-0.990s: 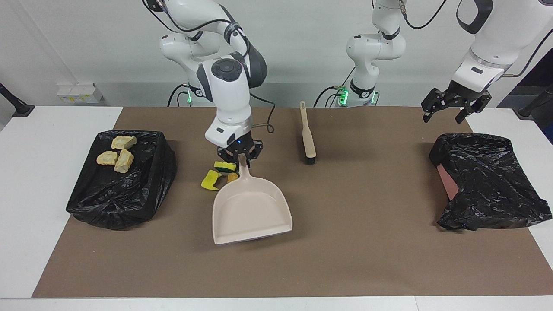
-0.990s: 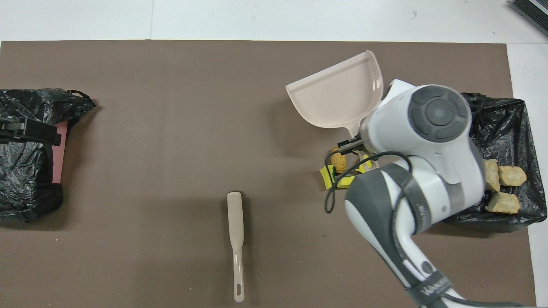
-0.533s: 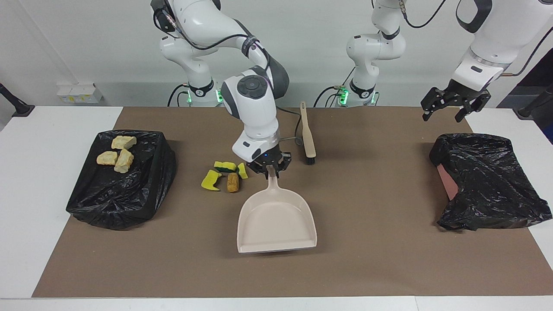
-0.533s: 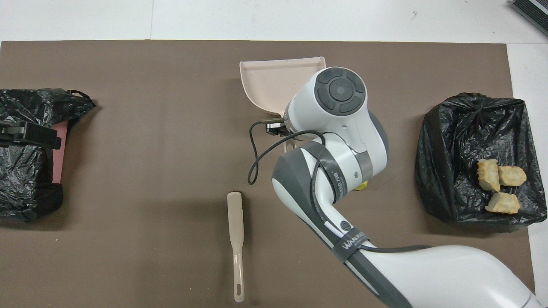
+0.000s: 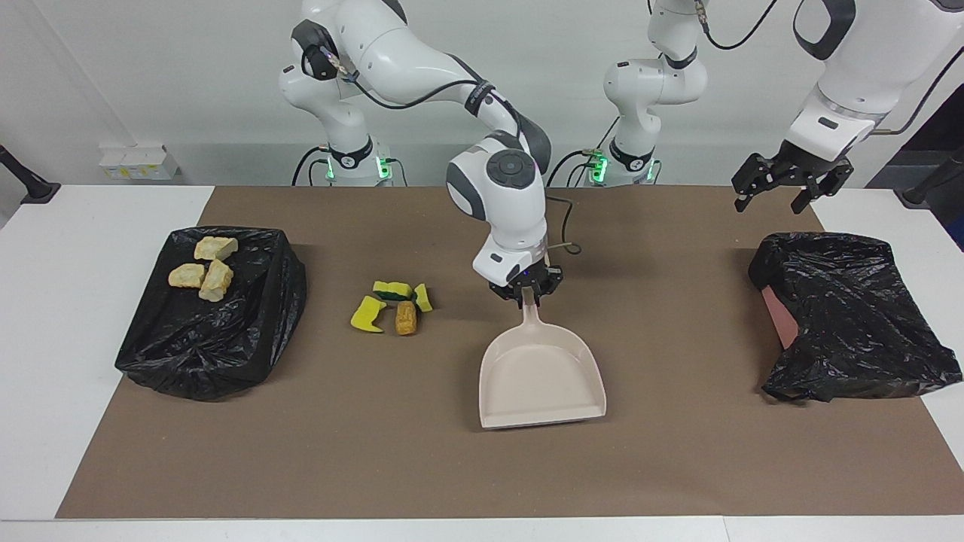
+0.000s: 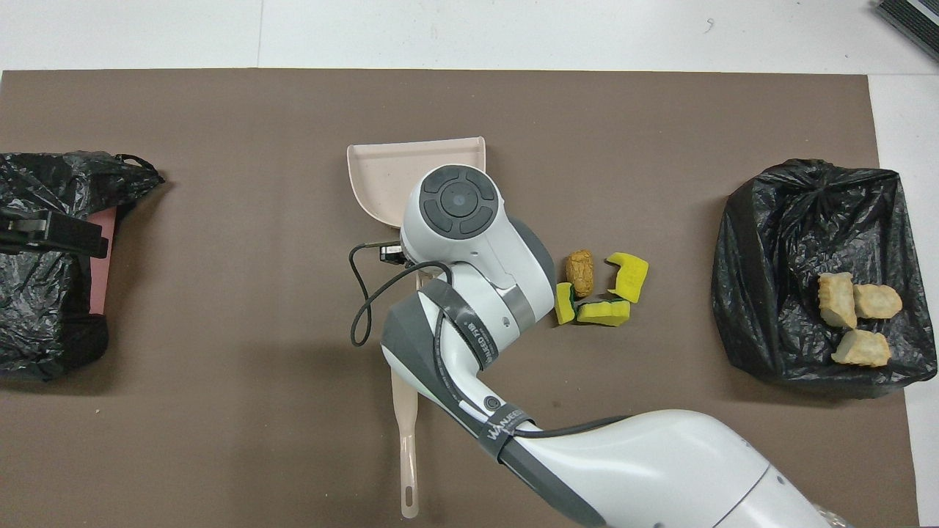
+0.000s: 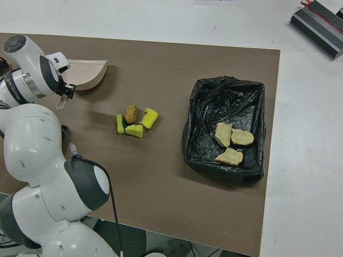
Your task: Sweep and dump trash in bin
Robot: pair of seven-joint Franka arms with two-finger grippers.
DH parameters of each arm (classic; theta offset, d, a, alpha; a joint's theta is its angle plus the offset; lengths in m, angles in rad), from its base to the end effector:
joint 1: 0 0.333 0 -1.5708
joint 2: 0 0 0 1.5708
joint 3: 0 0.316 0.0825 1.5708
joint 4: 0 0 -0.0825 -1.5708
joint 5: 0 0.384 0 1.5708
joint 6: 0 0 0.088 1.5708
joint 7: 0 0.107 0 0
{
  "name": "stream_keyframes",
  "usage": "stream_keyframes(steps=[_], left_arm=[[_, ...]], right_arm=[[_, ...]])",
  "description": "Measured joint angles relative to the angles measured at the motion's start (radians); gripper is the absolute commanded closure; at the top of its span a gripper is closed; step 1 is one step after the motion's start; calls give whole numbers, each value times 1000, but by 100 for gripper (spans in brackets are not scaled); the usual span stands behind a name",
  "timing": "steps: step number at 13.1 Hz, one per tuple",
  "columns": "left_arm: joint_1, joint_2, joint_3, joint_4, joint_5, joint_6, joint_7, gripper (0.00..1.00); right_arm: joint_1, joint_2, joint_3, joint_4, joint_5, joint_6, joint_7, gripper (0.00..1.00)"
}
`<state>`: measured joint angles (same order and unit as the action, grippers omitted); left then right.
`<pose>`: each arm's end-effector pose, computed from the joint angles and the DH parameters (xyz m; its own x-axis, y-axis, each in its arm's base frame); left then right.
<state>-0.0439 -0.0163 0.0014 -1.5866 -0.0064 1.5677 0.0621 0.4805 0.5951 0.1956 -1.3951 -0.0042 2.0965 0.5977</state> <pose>0.5485 -0.0240 0.6258 0.9945 -0.1044 -0.0022 -0.1044 -0.9945 0.0066 0.5858 0.4328 0.3766 0.9986 0.0383 0.0355 0.0432 -0.9875 -0.1513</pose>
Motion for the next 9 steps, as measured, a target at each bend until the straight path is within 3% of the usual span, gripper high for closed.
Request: stream_keyframes(steps=[1, 4, 7, 9], left_arm=[[0, 0, -1, -1, 0, 0, 0, 0], [0, 0, -2, -2, 0, 1, 0, 0], [-2, 5, -6, -5, 0, 12, 0, 0], [-3, 15, -8, -8, 0, 34, 0, 0]], right_arm=[[2, 8, 0, 0, 0, 12, 0, 100], [14, 30, 0, 0, 0, 52, 0, 68], [11, 35, 0, -3, 0, 55, 0, 53], [12, 35, 0, -3, -5, 54, -1, 35]])
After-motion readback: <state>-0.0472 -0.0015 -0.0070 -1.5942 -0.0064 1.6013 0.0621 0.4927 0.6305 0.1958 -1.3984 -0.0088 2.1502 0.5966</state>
